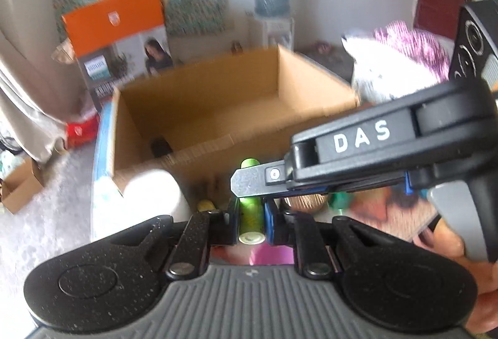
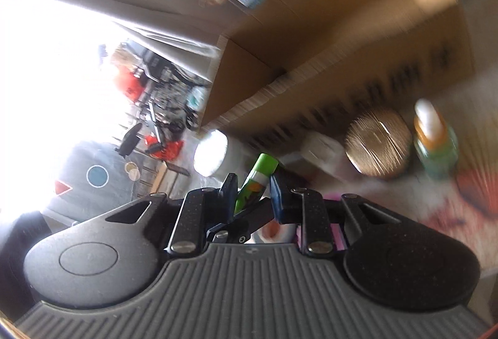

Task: Organize rigid objects
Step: 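Carry the green-yellow tube into the box and release it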

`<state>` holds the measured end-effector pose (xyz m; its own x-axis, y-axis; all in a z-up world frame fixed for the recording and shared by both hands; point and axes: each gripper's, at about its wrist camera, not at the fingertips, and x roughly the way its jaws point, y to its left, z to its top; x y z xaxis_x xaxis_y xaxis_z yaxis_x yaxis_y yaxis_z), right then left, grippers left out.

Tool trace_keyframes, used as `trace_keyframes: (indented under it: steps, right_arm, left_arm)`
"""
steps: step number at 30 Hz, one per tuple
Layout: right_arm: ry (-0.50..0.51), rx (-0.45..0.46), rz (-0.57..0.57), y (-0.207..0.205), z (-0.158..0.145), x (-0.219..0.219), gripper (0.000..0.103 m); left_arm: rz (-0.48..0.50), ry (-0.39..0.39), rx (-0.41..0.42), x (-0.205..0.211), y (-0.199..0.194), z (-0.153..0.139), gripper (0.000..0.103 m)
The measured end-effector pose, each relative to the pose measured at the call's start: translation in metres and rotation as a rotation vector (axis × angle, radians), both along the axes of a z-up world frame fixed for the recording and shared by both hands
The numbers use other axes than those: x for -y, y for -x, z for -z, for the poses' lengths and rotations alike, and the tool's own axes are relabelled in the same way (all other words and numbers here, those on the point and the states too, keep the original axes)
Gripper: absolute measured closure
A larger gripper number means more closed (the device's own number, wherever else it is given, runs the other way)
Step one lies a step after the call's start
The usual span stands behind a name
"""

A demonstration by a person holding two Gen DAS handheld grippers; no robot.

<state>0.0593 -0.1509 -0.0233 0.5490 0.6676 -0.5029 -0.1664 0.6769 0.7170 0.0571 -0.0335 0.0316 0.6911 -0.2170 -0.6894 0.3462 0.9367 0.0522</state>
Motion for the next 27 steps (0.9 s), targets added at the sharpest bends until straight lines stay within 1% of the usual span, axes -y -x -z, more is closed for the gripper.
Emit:
trace_keyframes:
  steps: [3, 6, 9, 12, 15, 19, 22, 26, 27]
  right_arm:
    - [0.014, 0.08, -0.021, -0.013, -0.026, -0.007, 0.081]
    - [0.017, 0.125, -0.041, -0.036, -0.049, -0.013, 0.081]
    - [0.026, 0.137, -0.063, -0.066, -0.065, -0.019, 0.081]
    - [0.041, 0.105, -0.085, -0.102, -0.071, -0.024, 0.081]
    - [0.053, 0.035, -0.099, -0.139, -0.06, -0.034, 0.081]
    - [0.05, -0.082, -0.109, -0.171, -0.026, -0.045, 0.081]
    - [0.035, -0.167, -0.113, -0.188, 0.0, -0.049, 0.081]
    - [0.025, -0.243, -0.115, -0.197, 0.023, -0.052, 0.08]
    - [0.024, -0.258, -0.116, -0.199, 0.028, -0.053, 0.08]
  left_arm:
    - [-0.023, 0.022, 0.041, -0.008, -0.013, -0.022, 0.086]
    - [-0.048, 0.049, 0.055, -0.016, -0.034, -0.04, 0.086]
    - [-0.08, 0.077, 0.031, -0.026, -0.063, -0.051, 0.086]
    - [-0.106, 0.098, -0.028, -0.039, -0.095, -0.051, 0.086]
    - [-0.13, 0.117, -0.118, -0.051, -0.126, -0.039, 0.087]
    - [-0.154, 0.099, -0.22, -0.058, -0.15, -0.013, 0.087]
    - [-0.165, 0.064, -0.27, -0.058, -0.157, 0.004, 0.087]
    - [-0.18, 0.023, -0.316, -0.054, -0.164, 0.018, 0.086]
    - [-0.188, 0.017, -0.324, -0.055, -0.166, 0.02, 0.082]
